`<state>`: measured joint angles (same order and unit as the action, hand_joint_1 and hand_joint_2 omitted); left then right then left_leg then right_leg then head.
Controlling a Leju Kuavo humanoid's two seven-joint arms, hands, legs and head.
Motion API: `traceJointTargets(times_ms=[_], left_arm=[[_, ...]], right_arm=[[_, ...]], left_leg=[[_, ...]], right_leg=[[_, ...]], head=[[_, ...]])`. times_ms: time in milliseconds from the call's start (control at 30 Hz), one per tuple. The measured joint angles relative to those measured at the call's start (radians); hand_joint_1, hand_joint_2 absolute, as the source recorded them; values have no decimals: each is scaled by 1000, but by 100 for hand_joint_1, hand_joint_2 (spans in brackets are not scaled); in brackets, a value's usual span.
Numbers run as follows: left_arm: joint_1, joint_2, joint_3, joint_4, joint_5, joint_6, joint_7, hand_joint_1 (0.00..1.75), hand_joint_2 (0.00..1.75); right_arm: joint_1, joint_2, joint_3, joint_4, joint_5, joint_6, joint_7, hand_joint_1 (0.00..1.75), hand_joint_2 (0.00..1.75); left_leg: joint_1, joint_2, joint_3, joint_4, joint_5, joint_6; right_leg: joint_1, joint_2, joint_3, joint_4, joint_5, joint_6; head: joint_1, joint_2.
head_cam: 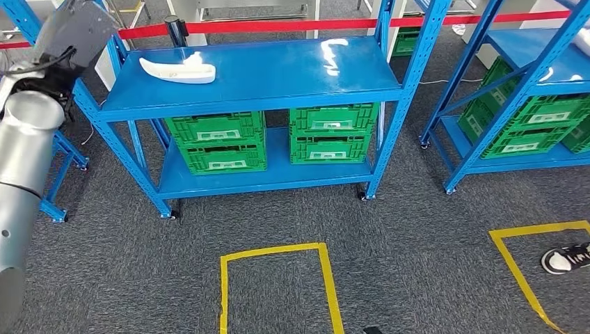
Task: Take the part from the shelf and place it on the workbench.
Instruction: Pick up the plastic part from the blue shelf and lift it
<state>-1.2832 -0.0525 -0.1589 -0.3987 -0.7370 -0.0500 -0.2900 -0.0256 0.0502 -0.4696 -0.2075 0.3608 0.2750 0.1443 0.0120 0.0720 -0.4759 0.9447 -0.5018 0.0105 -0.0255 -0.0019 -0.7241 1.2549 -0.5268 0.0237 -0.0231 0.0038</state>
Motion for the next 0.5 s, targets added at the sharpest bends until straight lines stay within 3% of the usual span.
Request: traceJointTargets(times_ms=[33,67,100,133,167,200,233,300,367,400,433,500], left_arm=[[-9,0,-17,3,-1,-4,-4,0,0],[-14,0,-30,5,-1,-6,-5,0,0],[-16,0,-39,7,-1,-9,-6,0,0],[-20,0,-46,9,-1,-11,-6,0,0],[-25,1,-53,11,-1,-13,-6,0,0],[-30,2,-58,12,-1,-15,-7,0,0],[-35,1,-63,12,0,-18,-8,0,0],[-44,-3,-72,10,2,-21,-10,0,0],[-56,-8,-79,5,4,-23,-11,0,0],[-61,-7,-82,4,4,-23,-12,0,0],[-63,-6,-85,6,4,-24,-13,0,0],[-56,-1,-91,12,4,-25,-12,0,0]], right_arm=[[1,0,-4,3,2,0,2,0,0],[2,0,-7,4,3,0,2,0,0],[2,0,-11,6,3,0,2,0,0],[2,3,-14,8,4,0,2,0,0],[2,6,-16,10,4,0,2,0,0],[1,9,-18,12,4,-2,2,0,0],[0,12,-20,14,4,-5,2,0,0],[-4,12,-24,15,4,-11,2,0,0],[-6,13,-26,15,5,-12,1,0,0],[-7,13,-26,15,5,-12,1,0,0],[-7,13,-26,15,6,-12,0,0,0],[-6,13,-26,16,7,-12,0,0,0]], left_leg=[[4,-1,7,0,-7,-5],[10,-2,18,2,-16,-14],[17,-2,27,7,-28,-25],[22,-2,32,13,-41,-38],[25,-3,33,22,-57,-51],[24,-3,33,28,-70,-60],[21,-4,34,28,-80,-68],[21,-5,55,21,-98,-76],[25,-22,50,59,-113,-82],[24,-35,14,117,-124,-83],[21,-47,-42,196,-134,-82],[13,-57,-175,340,-130,-74]], right_leg=[[-7,0,-19,14,18,7],[-14,-2,-17,-17,57,16],[-23,-7,-1,-79,102,27],[-26,-14,19,-132,130,39],[-30,-20,40,-183,140,43],[-30,-24,51,-204,128,36],[-26,-24,56,-200,103,22],[-24,-18,66,-192,70,-11],[-23,-7,89,-189,47,-29],[-22,-1,105,-194,36,-35],[-21,5,123,-201,26,-40],[-16,22,165,-218,4,-46]], head=[[0,0],[0,0],[0,0],[1,0],[3,0],[4,0],[5,0],[2,0],[-2,0],[-4,0],[-5,0],[-6,0]])
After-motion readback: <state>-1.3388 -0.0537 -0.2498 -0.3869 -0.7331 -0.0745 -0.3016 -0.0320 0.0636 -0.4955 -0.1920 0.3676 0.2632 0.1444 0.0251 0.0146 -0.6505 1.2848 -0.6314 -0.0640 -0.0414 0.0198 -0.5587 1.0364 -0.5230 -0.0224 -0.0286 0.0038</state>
